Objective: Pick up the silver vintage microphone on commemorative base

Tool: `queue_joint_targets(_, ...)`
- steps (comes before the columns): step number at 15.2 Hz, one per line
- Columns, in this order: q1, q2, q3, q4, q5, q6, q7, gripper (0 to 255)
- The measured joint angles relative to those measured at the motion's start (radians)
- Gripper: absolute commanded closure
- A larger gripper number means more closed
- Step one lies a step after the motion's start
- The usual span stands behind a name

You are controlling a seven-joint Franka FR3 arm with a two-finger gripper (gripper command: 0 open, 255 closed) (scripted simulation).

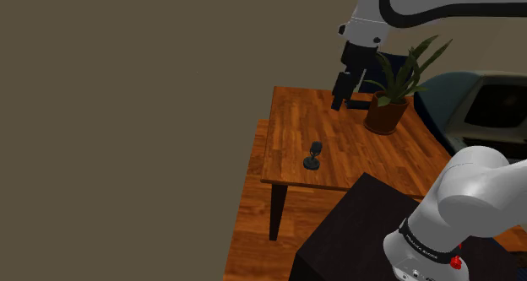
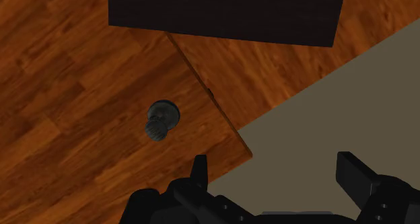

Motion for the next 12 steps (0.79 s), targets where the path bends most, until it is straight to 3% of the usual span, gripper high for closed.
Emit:
queue_joint_targets(4,-0.009,0.044,-0.02,-0.023,-0.013,0.043,-0.027,0)
queue_joint_targets(12,-0.037,0.275,-0.087,-0.061,-0.052,0.227,-0.121,0)
